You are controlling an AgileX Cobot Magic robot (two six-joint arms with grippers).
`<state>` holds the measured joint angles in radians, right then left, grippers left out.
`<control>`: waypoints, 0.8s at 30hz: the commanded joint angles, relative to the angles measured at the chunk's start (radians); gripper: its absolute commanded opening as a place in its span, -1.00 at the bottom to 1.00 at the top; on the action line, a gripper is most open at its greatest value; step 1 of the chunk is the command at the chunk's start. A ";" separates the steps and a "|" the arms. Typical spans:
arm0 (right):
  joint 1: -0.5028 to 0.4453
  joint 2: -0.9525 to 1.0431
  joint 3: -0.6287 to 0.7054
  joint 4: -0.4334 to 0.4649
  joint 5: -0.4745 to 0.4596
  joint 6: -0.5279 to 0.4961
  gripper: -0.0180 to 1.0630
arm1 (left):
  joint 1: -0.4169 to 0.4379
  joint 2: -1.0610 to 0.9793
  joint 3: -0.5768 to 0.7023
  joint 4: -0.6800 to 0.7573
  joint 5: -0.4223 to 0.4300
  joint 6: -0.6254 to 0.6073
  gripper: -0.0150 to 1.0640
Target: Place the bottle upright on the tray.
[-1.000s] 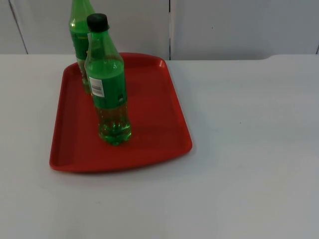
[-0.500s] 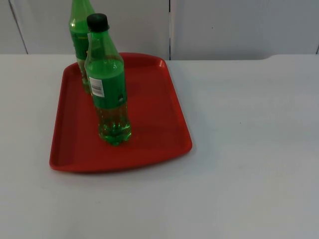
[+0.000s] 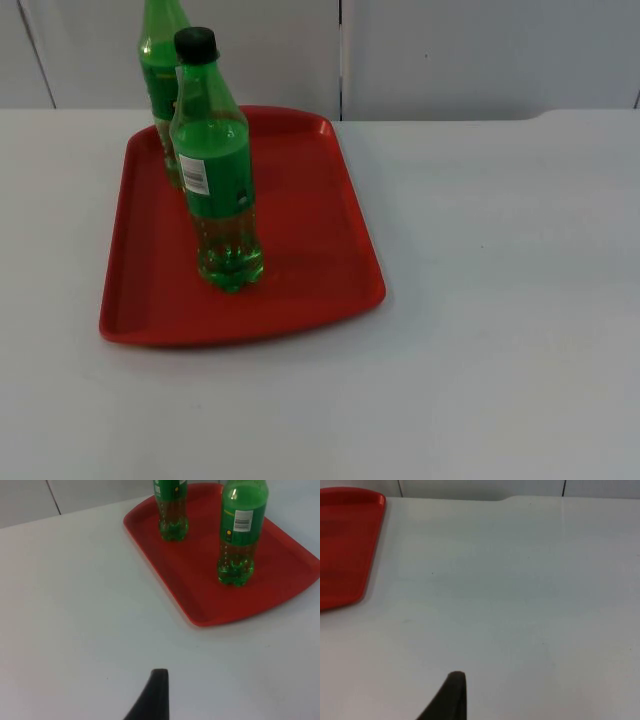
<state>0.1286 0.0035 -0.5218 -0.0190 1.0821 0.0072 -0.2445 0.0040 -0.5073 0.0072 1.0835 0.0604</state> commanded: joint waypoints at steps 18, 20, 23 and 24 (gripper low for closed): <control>-0.005 -0.003 0.007 0.002 -0.005 0.002 0.98 | 0.137 -0.004 0.006 0.006 -0.005 -0.005 0.66; -0.005 -0.003 0.007 0.002 -0.005 0.002 0.98 | 0.171 -0.004 0.006 0.006 -0.005 -0.005 0.66; -0.005 -0.003 0.007 0.002 -0.005 0.002 0.98 | 0.219 -0.004 0.006 0.006 -0.005 -0.005 0.66; -0.005 -0.003 0.007 0.002 -0.005 0.002 0.98 | 0.219 -0.004 0.006 0.006 -0.005 -0.005 0.66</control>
<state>0.1286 0.0035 -0.5218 -0.0190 1.0821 0.0072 -0.0291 0.0040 -0.5073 0.0072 1.0835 0.0604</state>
